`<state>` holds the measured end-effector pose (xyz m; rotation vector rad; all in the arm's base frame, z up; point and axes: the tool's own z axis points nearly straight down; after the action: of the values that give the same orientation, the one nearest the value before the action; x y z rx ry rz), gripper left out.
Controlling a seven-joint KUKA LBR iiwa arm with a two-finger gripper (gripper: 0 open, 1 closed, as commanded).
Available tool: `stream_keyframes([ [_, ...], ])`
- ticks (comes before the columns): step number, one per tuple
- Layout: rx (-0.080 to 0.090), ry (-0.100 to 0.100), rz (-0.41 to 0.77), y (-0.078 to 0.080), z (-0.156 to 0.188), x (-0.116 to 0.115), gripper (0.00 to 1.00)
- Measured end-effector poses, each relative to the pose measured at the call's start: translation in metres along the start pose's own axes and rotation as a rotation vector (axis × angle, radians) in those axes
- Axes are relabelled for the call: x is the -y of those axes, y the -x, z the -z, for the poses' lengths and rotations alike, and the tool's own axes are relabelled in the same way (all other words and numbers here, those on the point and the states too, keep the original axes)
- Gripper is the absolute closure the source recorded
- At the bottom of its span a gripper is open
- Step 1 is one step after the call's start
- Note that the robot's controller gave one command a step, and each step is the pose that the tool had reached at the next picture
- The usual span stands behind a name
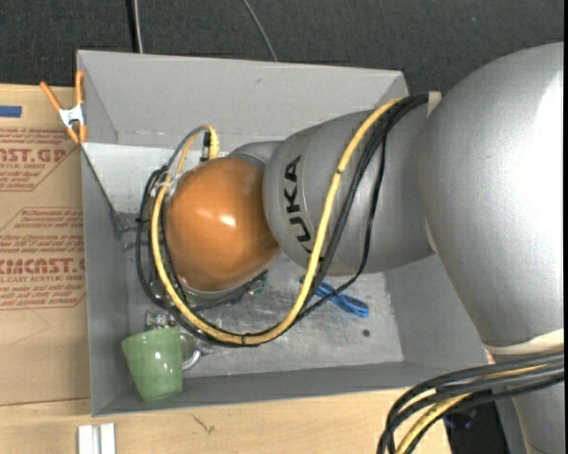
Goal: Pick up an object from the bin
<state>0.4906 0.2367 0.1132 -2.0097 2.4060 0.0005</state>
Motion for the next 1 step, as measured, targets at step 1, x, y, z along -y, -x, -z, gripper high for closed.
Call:
stream_keyframes([
  [1,-0.001,0.001,-0.001,0.0021,0.0343,0.0004,1.00],
])
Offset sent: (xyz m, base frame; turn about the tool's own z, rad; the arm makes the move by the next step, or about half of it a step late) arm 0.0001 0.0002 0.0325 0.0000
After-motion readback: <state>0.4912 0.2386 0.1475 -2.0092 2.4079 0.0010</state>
